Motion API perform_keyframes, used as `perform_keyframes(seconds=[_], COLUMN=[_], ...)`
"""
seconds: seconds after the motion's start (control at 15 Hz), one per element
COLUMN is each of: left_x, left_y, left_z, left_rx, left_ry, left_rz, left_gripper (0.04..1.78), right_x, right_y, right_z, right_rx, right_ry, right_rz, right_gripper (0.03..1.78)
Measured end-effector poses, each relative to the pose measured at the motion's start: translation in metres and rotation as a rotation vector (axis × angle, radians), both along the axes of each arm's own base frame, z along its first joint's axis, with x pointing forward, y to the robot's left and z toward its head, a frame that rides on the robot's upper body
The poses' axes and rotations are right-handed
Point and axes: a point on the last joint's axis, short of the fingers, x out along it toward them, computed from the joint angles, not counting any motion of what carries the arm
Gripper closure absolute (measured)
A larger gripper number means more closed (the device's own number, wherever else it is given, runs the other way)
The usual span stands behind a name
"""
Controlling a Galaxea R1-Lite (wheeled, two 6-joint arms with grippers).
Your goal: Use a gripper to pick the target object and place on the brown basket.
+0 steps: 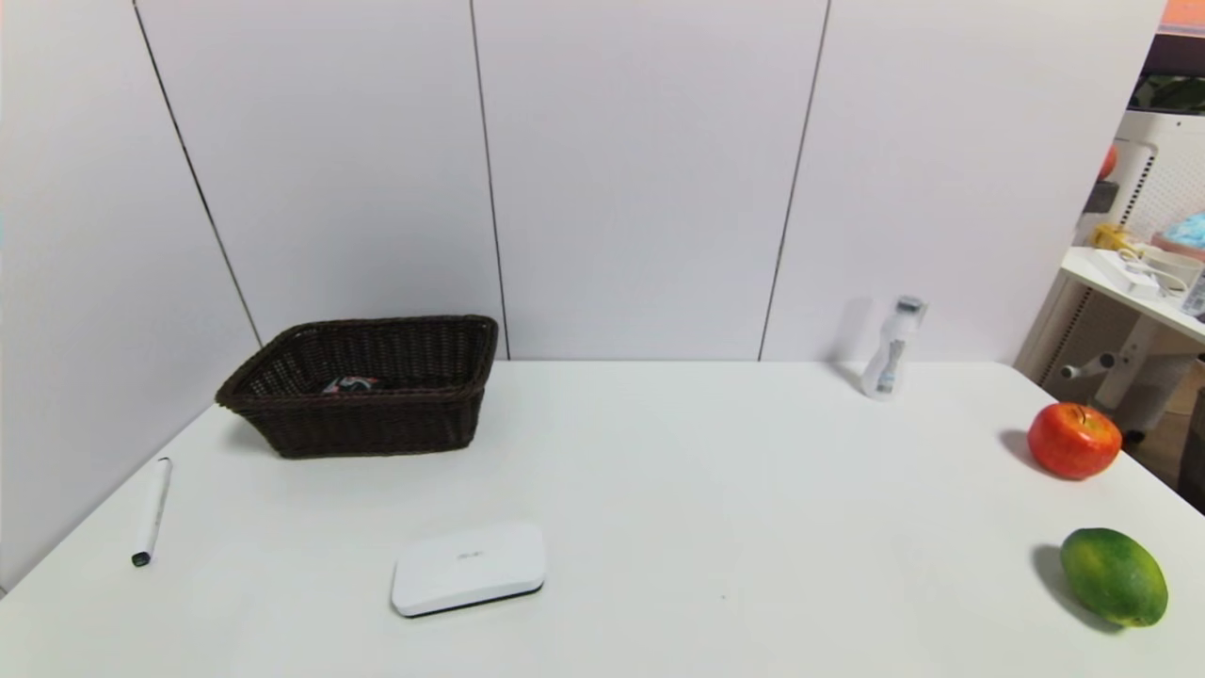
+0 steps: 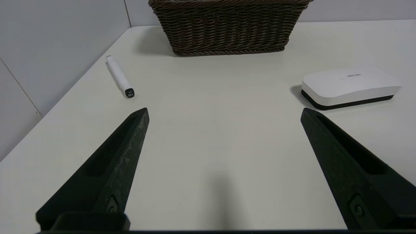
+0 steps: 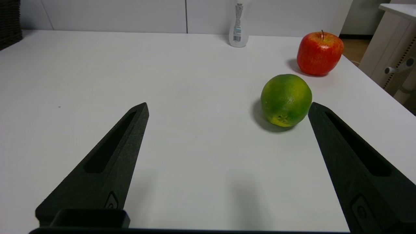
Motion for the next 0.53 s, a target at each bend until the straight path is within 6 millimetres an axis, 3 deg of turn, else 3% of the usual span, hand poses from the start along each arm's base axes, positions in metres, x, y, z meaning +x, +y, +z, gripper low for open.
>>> perform_keyframes(seconds=[0.53], left_x=[-0.0002], left_y=[0.0000], left_z=[-0.0002], left_rx=[0.000], left_ry=[-0.002], left_rz=[0.000], left_gripper=[0.13], right_x=[0.0000], right_y=[-0.0004], right_z=[0.0002], right_rx=[0.017], right_ry=[-0.002], right_rz=[-0.016], right_gripper=[0.12])
